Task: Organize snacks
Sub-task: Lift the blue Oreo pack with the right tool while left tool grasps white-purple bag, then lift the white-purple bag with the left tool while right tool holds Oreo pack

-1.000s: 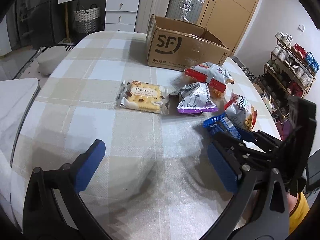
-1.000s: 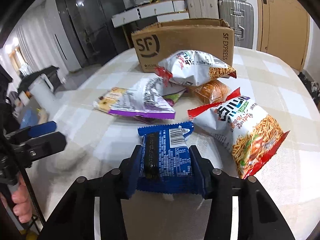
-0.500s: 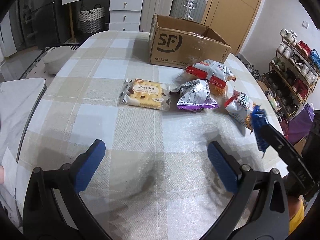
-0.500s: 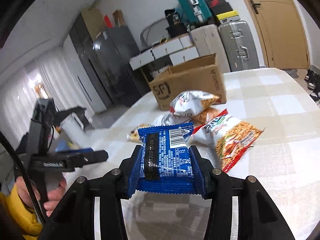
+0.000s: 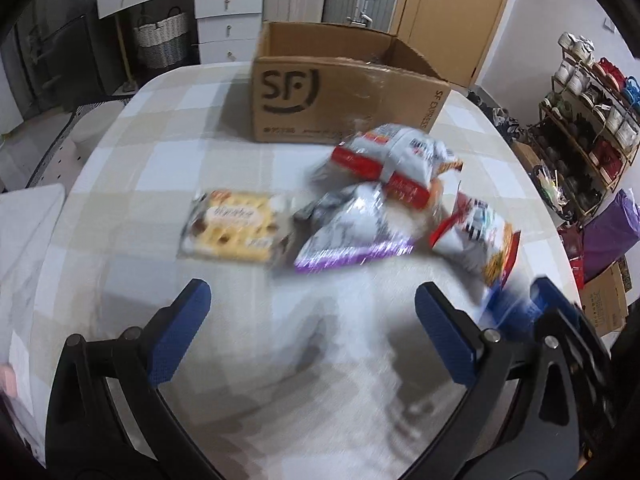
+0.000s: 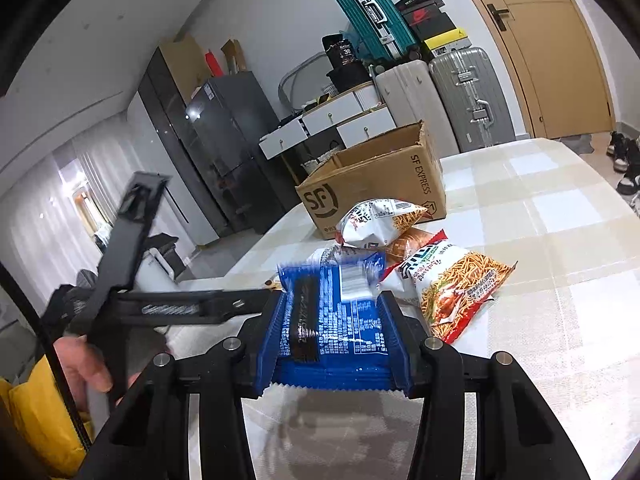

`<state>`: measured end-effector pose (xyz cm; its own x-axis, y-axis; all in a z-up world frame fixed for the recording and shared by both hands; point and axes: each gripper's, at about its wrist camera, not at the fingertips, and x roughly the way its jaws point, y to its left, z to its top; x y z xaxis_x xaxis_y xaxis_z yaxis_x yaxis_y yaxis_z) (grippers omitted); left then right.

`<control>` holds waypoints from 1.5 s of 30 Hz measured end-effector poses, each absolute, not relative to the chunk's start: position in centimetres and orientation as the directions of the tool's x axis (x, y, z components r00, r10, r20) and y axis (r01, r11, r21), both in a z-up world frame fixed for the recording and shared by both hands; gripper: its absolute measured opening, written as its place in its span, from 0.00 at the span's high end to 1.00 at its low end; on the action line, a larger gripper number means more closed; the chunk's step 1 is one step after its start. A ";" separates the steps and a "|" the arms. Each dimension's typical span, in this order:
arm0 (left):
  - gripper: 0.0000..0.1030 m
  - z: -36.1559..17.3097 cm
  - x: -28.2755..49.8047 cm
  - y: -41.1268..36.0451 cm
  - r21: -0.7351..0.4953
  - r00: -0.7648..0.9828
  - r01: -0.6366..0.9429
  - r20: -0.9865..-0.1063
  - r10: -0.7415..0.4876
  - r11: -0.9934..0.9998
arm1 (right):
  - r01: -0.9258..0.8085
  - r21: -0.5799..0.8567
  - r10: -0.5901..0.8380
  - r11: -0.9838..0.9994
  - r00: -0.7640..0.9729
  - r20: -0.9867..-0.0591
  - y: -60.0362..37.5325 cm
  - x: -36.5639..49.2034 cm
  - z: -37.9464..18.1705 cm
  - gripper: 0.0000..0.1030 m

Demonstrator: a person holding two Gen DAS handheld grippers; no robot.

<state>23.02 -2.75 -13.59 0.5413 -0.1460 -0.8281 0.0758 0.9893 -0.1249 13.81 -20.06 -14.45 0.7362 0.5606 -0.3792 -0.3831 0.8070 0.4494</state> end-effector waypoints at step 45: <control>0.70 -13.2 17.7 1.5 -0.304 0.502 0.221 -0.779 -0.376 0.927 | -0.371 0.417 0.553 0.830 0.641 -0.532 -18.5 12.9 -16.1 0.49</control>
<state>17.66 1.52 -13.23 0.5019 -0.3757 -0.7791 0.2210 0.9265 -0.3045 12.91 -18.55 -16.11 0.6409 0.5534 -0.5319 -0.3708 0.8299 0.4168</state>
